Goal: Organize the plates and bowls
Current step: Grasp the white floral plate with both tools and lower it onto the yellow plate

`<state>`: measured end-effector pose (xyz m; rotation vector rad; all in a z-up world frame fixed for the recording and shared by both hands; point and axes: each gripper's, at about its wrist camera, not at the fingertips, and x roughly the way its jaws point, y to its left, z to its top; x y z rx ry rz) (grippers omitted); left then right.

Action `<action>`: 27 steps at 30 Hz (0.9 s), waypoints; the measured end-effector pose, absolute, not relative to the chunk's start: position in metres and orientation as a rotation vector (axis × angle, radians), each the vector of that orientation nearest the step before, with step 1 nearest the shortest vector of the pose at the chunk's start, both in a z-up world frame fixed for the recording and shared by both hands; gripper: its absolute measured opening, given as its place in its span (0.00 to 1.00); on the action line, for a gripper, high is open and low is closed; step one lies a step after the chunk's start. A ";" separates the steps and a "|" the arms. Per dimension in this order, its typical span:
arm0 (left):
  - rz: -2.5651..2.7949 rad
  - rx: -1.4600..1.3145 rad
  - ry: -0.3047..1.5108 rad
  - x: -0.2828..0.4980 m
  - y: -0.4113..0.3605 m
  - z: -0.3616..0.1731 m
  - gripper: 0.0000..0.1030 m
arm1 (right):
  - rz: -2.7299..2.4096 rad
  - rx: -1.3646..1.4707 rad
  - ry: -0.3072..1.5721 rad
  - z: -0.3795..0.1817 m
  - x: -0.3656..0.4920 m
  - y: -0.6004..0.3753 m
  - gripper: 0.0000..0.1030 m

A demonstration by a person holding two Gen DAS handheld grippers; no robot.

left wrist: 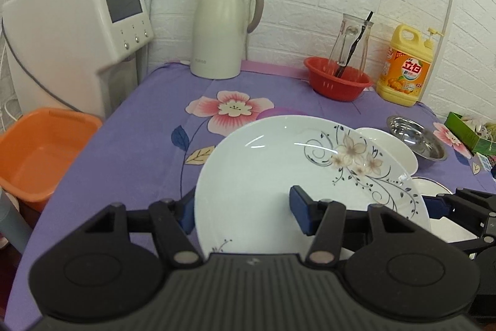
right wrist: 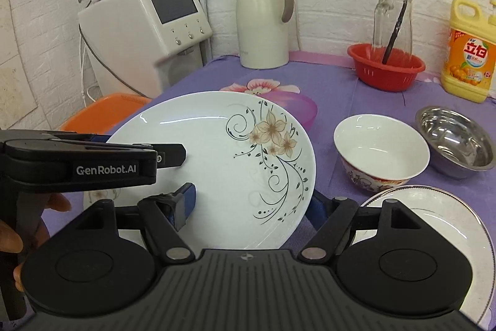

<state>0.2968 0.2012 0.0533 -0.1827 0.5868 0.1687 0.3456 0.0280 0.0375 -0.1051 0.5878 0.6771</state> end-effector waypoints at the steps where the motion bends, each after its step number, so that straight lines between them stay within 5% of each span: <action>1: 0.166 -0.183 0.583 0.288 0.199 0.055 0.54 | 0.679 -0.104 0.577 0.041 0.338 0.025 1.00; 24: 0.159 -0.173 0.625 0.170 0.166 -0.012 0.54 | 0.645 -0.106 0.637 -0.016 0.207 0.000 1.00; 27: 0.171 -0.132 0.596 0.168 0.162 -0.006 0.66 | 0.663 -0.104 0.645 -0.019 0.208 -0.002 1.00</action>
